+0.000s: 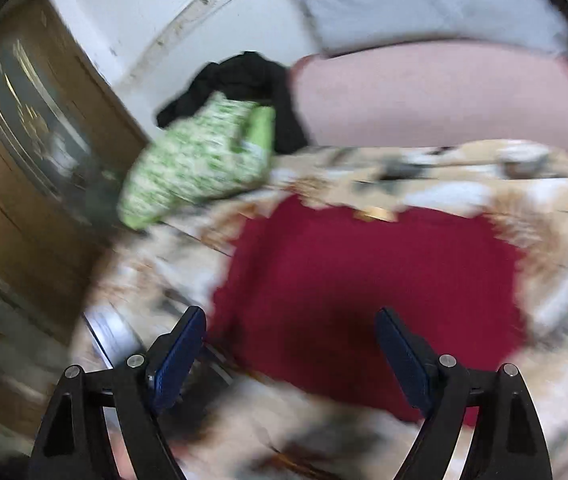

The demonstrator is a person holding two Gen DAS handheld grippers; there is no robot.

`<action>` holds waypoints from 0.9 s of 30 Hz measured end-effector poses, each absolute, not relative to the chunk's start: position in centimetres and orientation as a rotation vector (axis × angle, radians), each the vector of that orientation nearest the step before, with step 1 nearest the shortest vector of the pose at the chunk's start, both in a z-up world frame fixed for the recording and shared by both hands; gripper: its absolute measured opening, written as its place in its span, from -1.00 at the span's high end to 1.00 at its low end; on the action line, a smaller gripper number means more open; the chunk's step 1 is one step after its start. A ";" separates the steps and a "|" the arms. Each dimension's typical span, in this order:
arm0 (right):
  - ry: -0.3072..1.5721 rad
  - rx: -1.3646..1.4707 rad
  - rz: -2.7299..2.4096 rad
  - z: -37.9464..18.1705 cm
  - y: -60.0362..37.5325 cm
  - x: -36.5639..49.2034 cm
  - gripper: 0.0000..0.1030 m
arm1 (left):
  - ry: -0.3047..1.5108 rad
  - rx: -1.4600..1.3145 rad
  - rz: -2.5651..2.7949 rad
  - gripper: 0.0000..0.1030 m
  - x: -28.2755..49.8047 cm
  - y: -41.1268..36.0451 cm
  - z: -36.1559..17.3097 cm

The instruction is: Fold small clothes

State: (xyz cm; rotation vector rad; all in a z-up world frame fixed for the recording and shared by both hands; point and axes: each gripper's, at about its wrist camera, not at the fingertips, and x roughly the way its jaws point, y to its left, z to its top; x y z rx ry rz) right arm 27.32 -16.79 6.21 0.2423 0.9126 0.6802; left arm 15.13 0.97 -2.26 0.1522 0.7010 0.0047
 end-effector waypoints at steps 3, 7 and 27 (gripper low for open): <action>1.025 0.315 0.761 5.3 -12.8 32.9 -0.66 | 0.664 0.179 -0.025 0.86 14.5 0.4 -1.7; 1.195 0.309 0.786 1.7 -7.5 38.1 -0.66 | 0.639 0.249 -0.077 0.86 14.5 -1.0 -1.8; 1.361 -0.338 0.675 -2.3 5.9 43.7 0.26 | 0.610 0.265 -0.164 0.86 14.9 -2.0 -1.9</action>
